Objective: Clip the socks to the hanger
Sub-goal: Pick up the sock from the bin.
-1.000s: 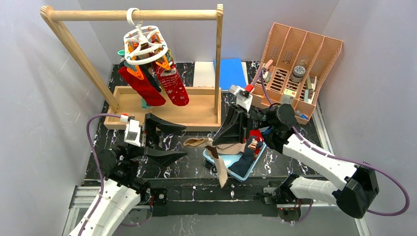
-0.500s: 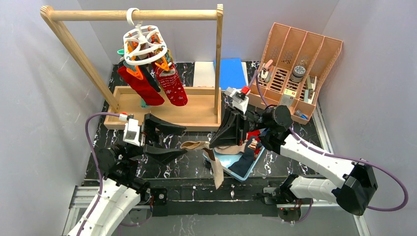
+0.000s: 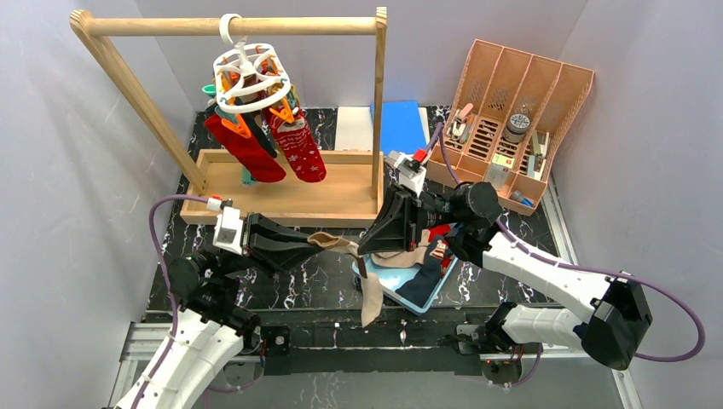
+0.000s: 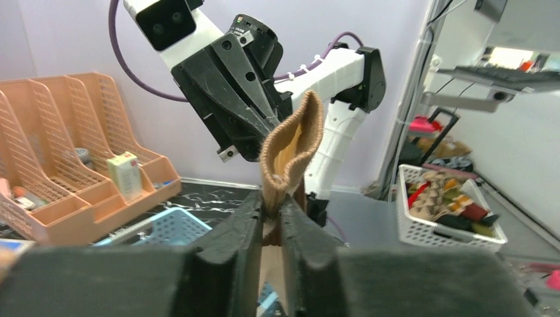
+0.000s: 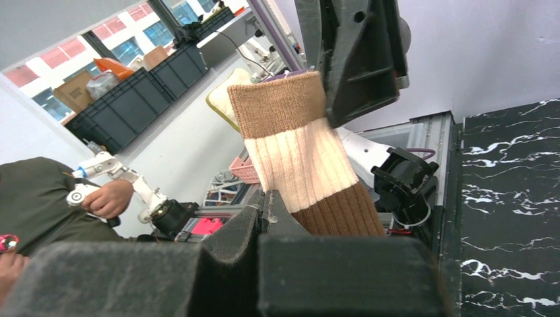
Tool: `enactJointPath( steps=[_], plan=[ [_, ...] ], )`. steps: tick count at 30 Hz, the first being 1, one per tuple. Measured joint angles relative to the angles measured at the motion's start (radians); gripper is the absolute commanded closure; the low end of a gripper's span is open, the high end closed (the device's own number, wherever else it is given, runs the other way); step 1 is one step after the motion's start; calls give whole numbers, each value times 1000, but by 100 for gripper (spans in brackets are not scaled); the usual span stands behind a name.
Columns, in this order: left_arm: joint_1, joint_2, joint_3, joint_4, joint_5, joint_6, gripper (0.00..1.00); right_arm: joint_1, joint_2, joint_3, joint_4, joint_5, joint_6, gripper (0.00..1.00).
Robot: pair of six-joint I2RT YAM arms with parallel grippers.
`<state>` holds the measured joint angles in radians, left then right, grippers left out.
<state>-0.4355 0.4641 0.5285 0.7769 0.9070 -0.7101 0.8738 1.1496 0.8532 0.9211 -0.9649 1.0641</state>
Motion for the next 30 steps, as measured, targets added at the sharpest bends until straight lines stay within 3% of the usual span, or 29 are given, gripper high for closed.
enactJointPath(
  steps=[1,10,15,18,23,30],
  plan=[
    [-1,0,0,3,2,-2,100,2,0,0,-6,4,-8,99],
    [-6,1,0,9,3,-5,100,25,0,37,-264,77,-191,97],
    [-8,7,0,4,3,0,100,25,0,81,-452,119,-300,55],
    [-13,6,3,-30,3,26,100,25,-5,108,-565,142,-360,43],
    [-13,-18,45,-259,-16,174,100,25,-49,188,-814,203,-490,31],
    [-13,-99,116,-615,-159,454,100,26,-102,425,-1143,412,-672,30]
  ],
)
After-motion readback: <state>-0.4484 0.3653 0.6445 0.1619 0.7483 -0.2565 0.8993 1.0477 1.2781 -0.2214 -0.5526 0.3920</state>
